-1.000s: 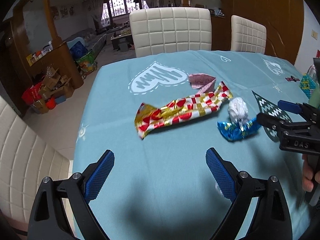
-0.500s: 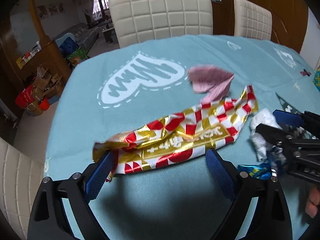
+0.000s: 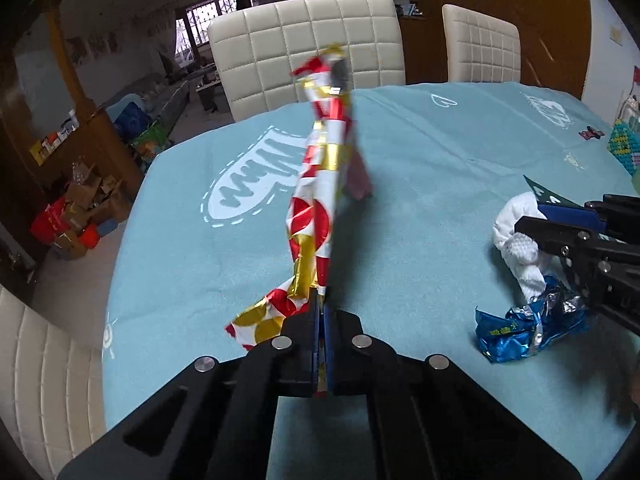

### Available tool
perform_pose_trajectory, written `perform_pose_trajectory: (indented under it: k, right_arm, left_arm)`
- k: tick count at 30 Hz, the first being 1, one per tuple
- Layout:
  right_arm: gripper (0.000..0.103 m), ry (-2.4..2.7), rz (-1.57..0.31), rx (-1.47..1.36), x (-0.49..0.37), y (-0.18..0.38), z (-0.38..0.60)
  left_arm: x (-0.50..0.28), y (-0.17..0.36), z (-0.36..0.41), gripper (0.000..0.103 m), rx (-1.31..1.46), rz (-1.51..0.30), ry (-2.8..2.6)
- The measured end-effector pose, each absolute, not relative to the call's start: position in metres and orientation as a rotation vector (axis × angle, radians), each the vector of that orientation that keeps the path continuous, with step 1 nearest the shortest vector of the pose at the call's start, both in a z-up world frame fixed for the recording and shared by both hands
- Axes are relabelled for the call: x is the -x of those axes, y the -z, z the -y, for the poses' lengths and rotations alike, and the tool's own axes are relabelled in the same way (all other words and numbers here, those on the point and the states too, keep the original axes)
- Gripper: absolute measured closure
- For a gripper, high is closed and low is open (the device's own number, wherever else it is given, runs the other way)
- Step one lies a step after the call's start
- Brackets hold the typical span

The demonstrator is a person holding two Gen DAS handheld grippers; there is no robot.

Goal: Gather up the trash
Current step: 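Grasp the white tissue with right gripper while left grasps the red-gold candy wrapper, then carry the tissue and red-gold wrapper toward the bin with both grippers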

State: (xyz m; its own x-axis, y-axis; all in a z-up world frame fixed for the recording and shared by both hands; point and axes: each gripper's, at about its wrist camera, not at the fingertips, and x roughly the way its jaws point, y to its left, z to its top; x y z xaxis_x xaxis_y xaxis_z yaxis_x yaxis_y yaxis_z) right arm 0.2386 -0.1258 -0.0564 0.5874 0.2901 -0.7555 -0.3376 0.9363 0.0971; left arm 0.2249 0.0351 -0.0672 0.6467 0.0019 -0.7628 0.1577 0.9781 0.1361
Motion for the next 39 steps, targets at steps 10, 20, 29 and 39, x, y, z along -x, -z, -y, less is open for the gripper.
perform_pose_trajectory:
  k: [10,20,29,39]
  right_arm:
    - [0.079,-0.397,-0.848,0.068,-0.203,0.038,0.121]
    - [0.079,-0.432,-0.824,0.078,-0.167,0.020,0.107]
    - [0.079,-0.467,-0.788,0.122,-0.132,-0.001,0.082]
    - [0.079,-0.530,-0.769,0.193,-0.112,-0.011,0.030]
  left_arm:
    - [-0.173,0.044,-0.046,0.101,-0.181,-0.826,0.081]
    - [-0.114,0.026,-0.070,0.101,-0.146,-0.805,0.048]
    - [-0.068,0.012,-0.090,0.101,-0.129,-0.762,0.017]
    - [-0.035,0.007,-0.131,0.101,-0.122,-0.738,-0.059]
